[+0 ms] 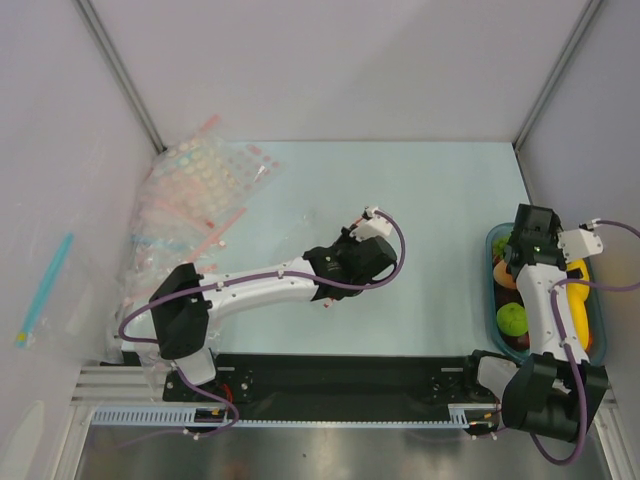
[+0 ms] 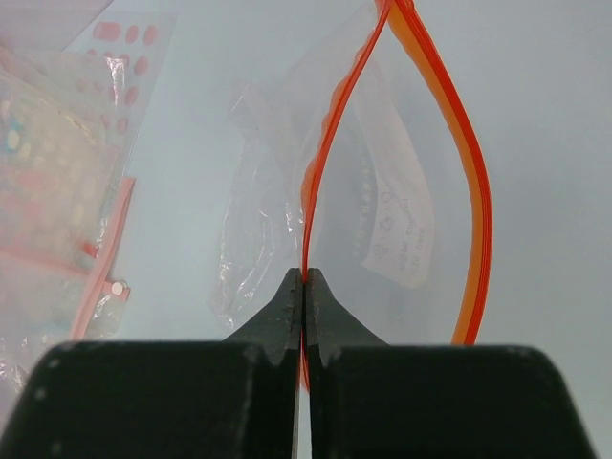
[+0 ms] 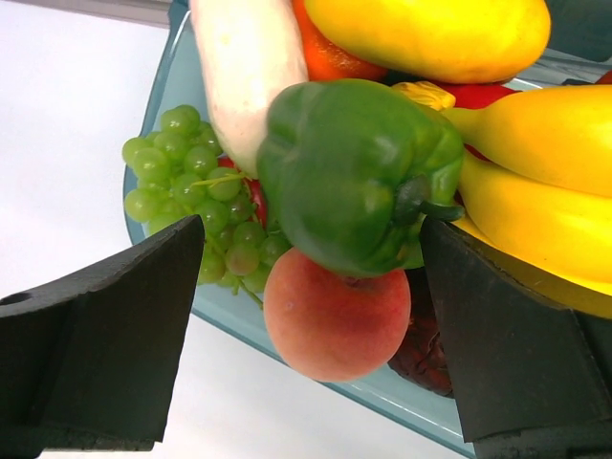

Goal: Place the food in the zip-top bag and seal the zipper
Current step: Pick up the fake fruit from the bin.

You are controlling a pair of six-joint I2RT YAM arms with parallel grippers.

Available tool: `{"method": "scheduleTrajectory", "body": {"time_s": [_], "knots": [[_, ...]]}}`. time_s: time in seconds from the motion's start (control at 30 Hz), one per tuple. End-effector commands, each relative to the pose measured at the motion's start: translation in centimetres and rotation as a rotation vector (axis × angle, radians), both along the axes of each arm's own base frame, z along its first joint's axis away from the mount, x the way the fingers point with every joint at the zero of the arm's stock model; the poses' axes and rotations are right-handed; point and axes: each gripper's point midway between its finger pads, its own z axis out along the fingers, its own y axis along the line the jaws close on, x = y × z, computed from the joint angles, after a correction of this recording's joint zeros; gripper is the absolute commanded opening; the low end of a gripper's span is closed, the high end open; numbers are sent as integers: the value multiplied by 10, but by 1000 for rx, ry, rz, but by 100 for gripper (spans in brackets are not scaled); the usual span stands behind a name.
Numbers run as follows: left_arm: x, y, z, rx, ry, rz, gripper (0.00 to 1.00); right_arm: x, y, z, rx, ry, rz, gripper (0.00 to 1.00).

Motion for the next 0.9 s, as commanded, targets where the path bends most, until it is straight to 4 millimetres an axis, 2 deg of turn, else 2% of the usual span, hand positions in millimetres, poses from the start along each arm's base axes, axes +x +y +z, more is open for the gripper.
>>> {"method": "scheduleTrajectory", "body": {"time_s": [0.0,0.13,0.27,0.43,0.5,0.57,0.67,0.73,0.87], "knots": [[3,-7,17,-34,-41,19,0,-3,-7,4,-5,-55,-60,100],[3,-6,16,-23,-43,22,0,-10,-11,3,-11,-49,-99,88],[2,-7,16,-21,-45,21,0,-21,-13,10,-36,-83,-130,71],[1,-7,16,-15,-47,20,0,-33,-16,21,-69,-124,-157,62],[1,-7,16,-15,-47,22,0,-36,-16,21,-70,-128,-168,53],[1,-7,17,-16,-49,21,0,-38,-15,22,-69,-132,-168,50],[2,-6,17,-12,-50,24,0,-40,-15,25,-71,-144,-168,50],[1,-6,17,-12,-50,22,0,-39,-14,26,-73,-144,-157,54],[1,-7,17,-12,-50,22,0,-44,-14,27,-76,-146,-167,74]]}}
